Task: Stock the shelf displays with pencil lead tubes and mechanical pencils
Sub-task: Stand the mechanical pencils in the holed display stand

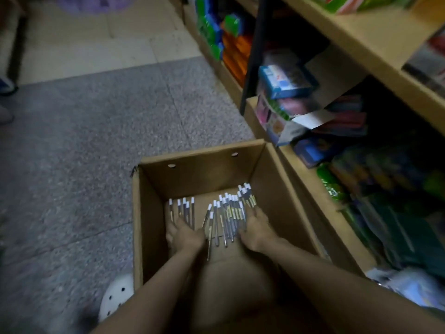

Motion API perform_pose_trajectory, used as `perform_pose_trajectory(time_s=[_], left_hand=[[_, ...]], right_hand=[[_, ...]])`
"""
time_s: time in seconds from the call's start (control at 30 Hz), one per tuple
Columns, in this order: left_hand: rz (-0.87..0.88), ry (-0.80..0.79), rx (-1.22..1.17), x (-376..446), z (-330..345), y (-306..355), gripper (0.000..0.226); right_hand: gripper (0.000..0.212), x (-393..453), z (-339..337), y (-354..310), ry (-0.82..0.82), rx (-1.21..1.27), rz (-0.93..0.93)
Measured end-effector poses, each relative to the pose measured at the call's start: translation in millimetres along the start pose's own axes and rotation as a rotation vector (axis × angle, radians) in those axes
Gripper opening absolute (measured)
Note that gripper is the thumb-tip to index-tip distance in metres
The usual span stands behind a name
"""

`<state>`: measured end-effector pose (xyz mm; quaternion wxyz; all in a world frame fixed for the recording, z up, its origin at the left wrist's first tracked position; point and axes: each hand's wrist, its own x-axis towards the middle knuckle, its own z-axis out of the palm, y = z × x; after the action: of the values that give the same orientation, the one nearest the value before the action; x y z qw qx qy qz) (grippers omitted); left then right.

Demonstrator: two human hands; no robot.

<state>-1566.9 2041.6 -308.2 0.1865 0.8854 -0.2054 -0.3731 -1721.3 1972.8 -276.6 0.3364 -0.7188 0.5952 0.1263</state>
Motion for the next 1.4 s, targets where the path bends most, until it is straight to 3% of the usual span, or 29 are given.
perform_pose_trajectory(time_s=[0.2,0.3,0.43,0.6,0.8,1.07,1.4], left_hand=[[-0.094,0.014,0.078,26,25,1,0.090],[-0.125,0.066,0.054,34,32,1,0.086],[-0.032,0.146,0.059,29,40,-1,0.071],[0.085,0.200,0.002,22,46,0,0.075],[0.065,0.144,-0.028,33,44,13,0.086],[0.009,0.085,-0.065,29,64,26,0.055],[0.021,0.015,-0.061,35,65,27,0.029]], right_hand=[[0.077,41,30,0,0.089,-0.181,0.028],[0.074,43,38,-2,0.158,-0.177,0.052],[0.065,38,46,-1,0.215,-0.193,0.018],[0.064,48,40,2,0.276,0.025,0.069],[0.072,69,39,2,0.272,0.224,0.178],[0.045,78,51,0,0.323,0.441,0.251],[0.038,55,47,7,0.298,0.524,0.200]])
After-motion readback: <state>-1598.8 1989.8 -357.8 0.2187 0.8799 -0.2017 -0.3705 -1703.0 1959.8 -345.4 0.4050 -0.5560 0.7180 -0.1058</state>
